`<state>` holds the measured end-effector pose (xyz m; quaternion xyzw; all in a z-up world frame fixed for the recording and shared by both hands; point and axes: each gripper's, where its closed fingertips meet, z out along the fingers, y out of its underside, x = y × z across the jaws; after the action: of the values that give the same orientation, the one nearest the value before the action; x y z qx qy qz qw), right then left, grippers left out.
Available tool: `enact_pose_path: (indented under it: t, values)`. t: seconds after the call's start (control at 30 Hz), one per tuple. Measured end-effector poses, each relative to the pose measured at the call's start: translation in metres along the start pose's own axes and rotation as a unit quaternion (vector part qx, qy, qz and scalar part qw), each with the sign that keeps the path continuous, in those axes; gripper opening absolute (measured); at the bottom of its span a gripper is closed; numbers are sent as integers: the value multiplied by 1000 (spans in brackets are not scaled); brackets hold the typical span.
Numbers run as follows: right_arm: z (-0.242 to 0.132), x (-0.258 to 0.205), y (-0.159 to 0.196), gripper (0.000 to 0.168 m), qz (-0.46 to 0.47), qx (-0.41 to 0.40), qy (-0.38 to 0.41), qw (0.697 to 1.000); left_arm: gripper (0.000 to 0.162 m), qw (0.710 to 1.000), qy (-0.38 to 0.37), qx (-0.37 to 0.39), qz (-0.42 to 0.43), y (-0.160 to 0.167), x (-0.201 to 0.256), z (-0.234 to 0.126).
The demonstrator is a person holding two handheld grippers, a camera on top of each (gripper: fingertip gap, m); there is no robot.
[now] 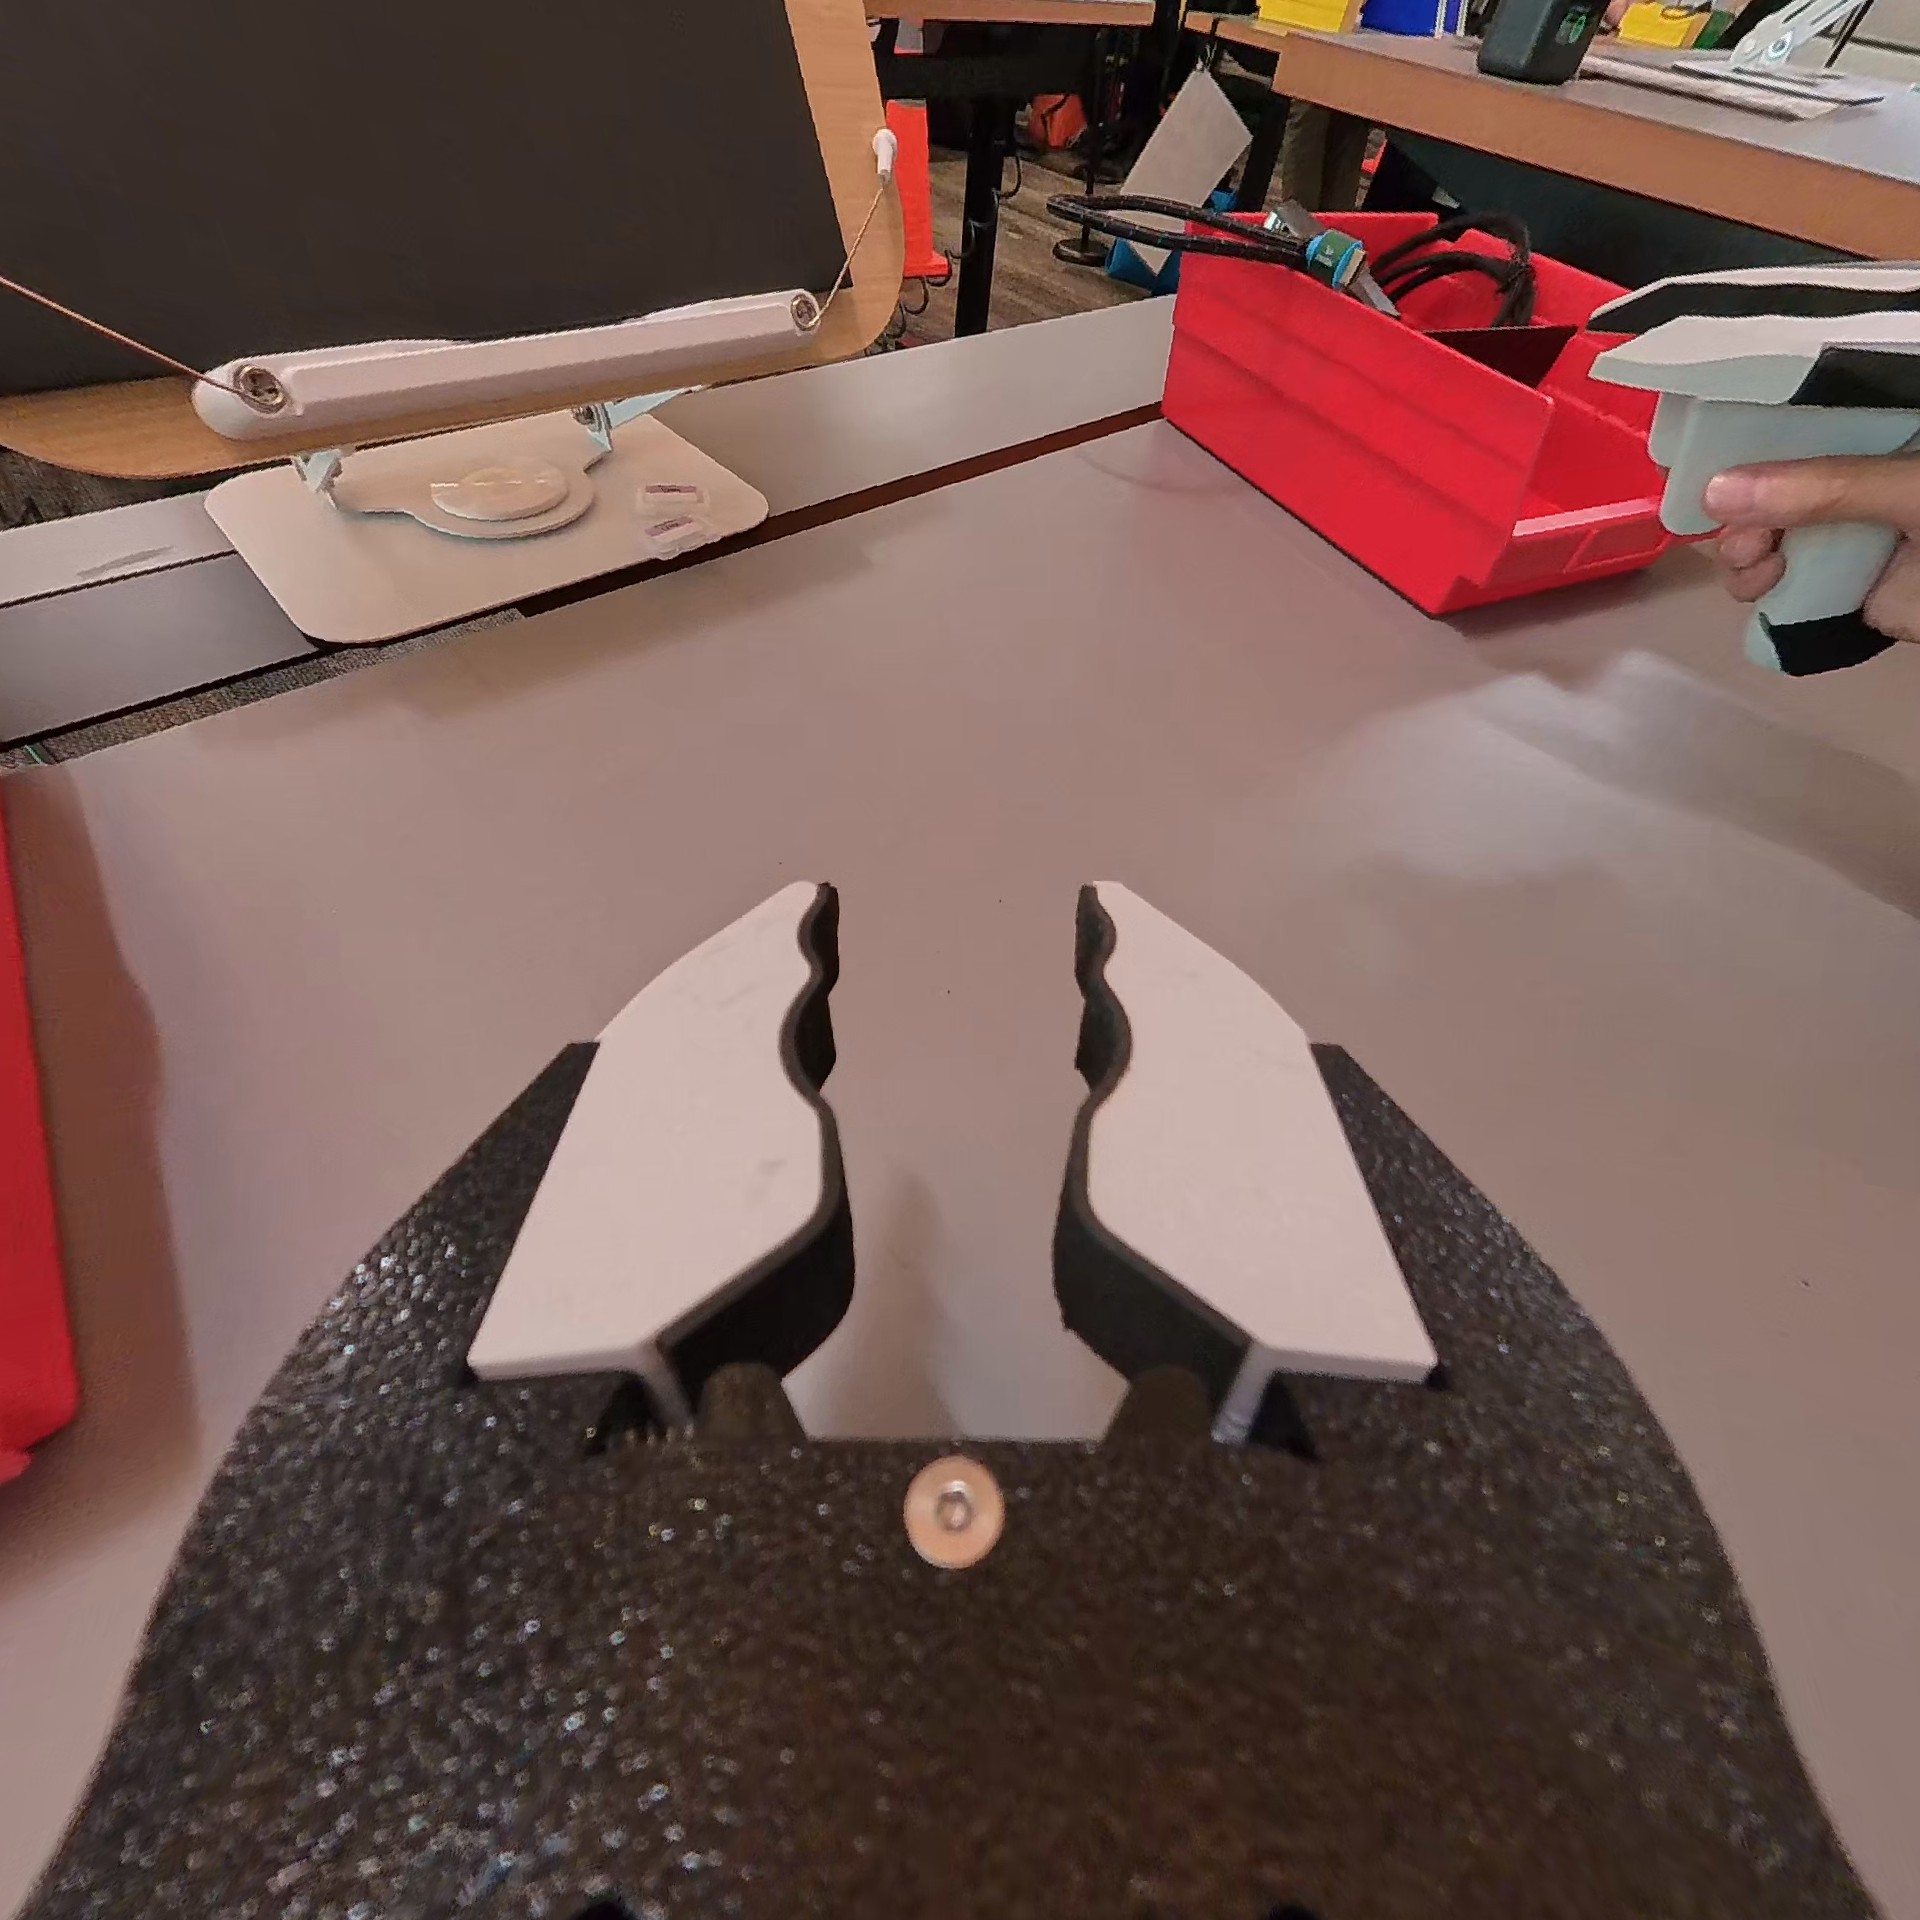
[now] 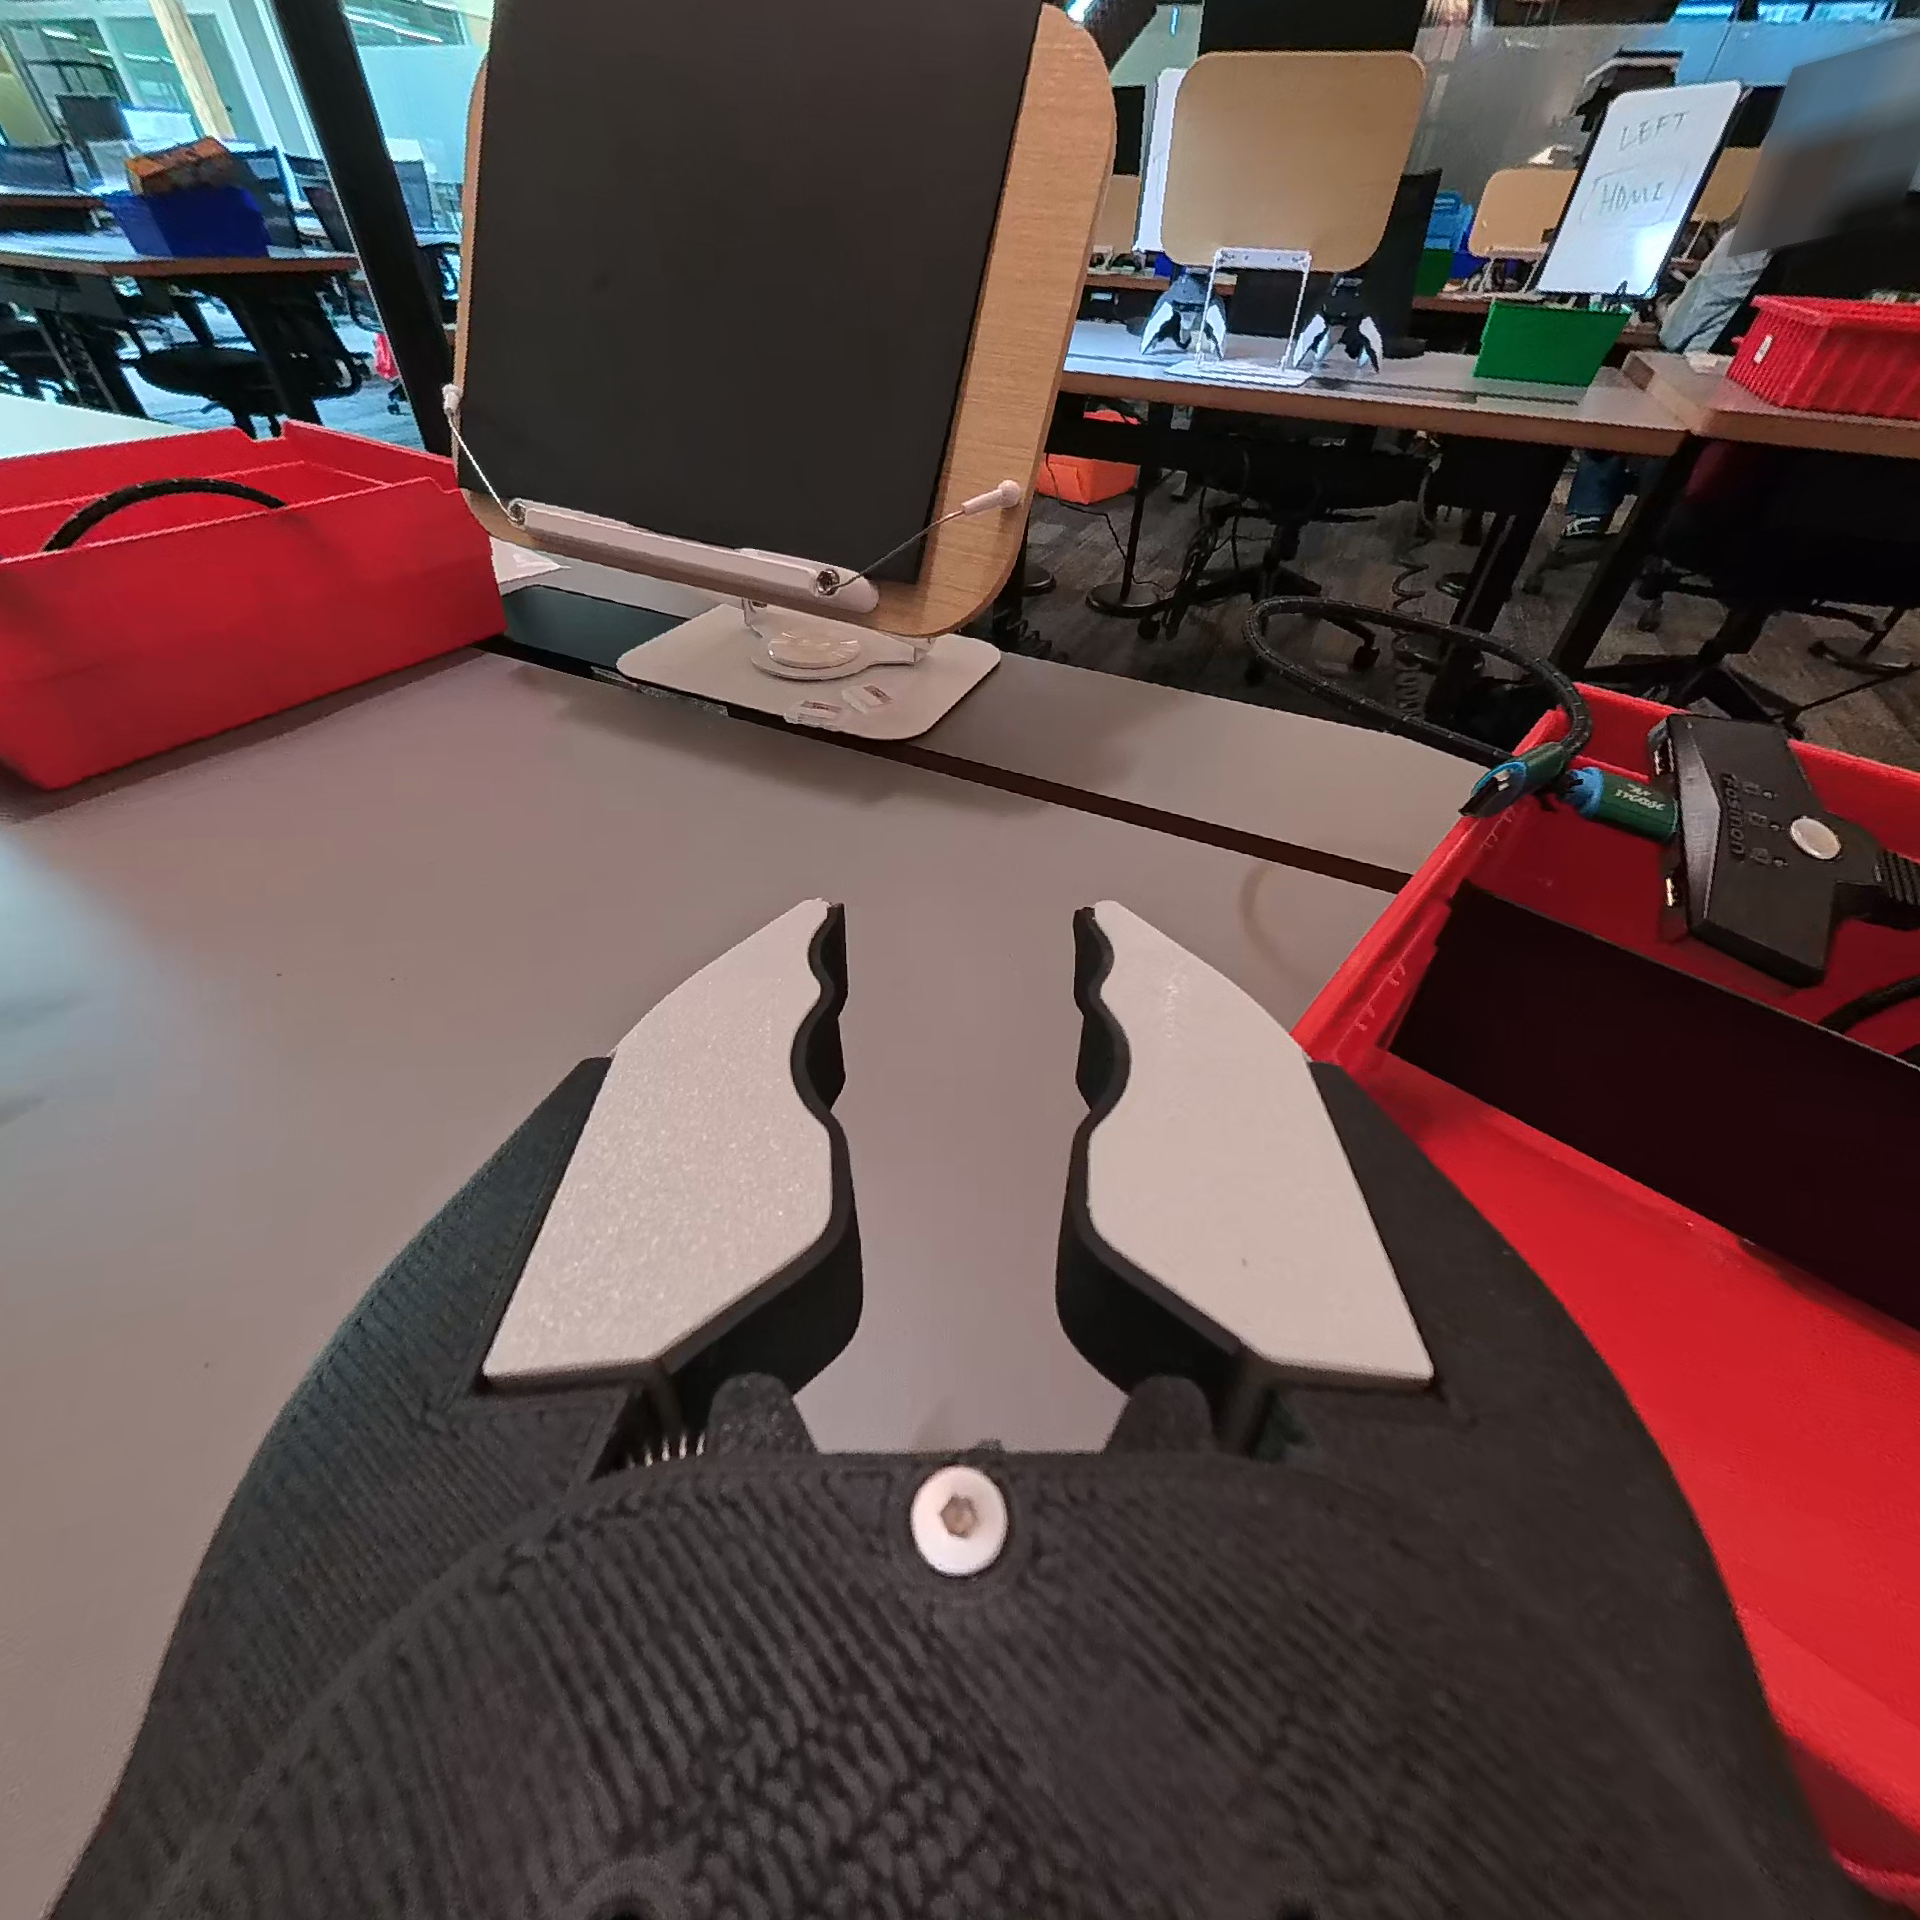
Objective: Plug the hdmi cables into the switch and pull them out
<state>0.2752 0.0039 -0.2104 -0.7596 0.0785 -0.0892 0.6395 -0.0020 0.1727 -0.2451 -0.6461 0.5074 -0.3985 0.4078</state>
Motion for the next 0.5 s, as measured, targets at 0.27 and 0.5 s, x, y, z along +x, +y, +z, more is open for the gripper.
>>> enact_pose_path:
  t: [0.27, 0.5]
  values:
    - [0, -1, 0, 42, -2, 0, -1, 1000, 43, 1000, -11, 4, 1, -2, -7, -5]
    - [-2, 2, -1, 42, -1, 1, 2, 1000, 43, 996, -78, 37, -5, -18, -50, -40]
